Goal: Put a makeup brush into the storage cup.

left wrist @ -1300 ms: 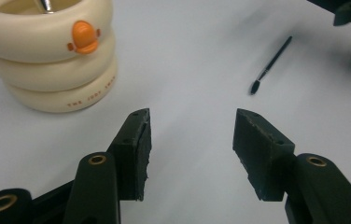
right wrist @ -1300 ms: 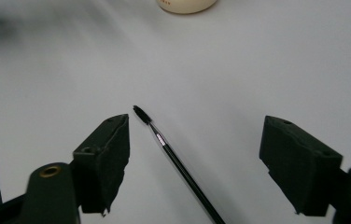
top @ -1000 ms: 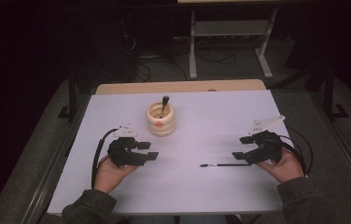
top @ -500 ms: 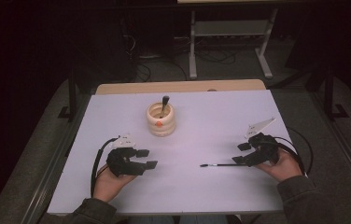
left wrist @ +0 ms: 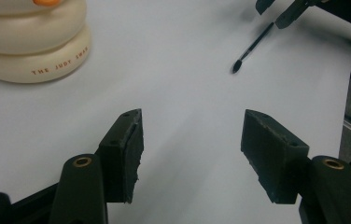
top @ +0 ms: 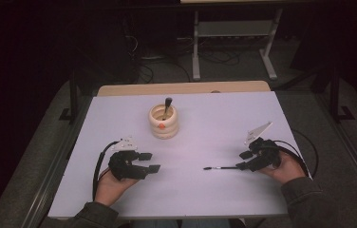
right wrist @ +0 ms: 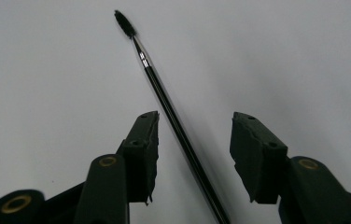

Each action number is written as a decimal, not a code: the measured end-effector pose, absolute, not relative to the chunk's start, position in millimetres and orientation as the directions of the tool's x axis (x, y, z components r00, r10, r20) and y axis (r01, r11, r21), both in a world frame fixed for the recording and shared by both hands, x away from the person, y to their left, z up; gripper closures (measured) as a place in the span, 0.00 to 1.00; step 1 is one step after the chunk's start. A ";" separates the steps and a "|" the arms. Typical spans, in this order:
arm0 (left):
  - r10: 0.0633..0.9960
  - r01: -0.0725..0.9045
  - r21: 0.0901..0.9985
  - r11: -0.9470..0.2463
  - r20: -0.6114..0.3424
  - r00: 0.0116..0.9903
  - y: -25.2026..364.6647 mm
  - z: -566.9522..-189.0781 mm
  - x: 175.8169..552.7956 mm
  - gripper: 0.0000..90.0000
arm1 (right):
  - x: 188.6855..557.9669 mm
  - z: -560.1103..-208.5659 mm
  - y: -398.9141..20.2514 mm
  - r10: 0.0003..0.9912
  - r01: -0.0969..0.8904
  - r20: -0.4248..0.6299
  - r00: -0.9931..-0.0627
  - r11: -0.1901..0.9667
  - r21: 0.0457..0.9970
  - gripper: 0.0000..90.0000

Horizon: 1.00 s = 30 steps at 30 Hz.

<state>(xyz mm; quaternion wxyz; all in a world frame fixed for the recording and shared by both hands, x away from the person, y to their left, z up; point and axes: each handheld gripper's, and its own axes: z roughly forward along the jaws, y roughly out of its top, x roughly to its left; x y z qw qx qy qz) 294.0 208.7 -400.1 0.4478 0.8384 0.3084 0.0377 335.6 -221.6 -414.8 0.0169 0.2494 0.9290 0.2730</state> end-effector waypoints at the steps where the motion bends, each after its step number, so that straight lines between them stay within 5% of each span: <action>1: 0.553 0.489 0.773 -0.405 -0.219 0.804 208.0 -400.3 293.6 0.43 | 336.4 -416.5 -220.1 0.465 0.445 0.095 -0.880 0.737 0.509 0.58; 21: 0.566 0.488 0.785 -0.381 -0.220 0.795 211.9 -401.4 296.9 0.43 | 340.0 -428.4 -206.9 0.349 0.321 0.020 -0.937 0.838 0.441 0.89; 30: 0.564 0.497 0.774 -0.393 -0.224 0.795 210.9 -402.5 295.9 0.43 | 339.6 -427.6 -203.4 0.305 0.280 0.008 -0.952 0.862 0.423 0.94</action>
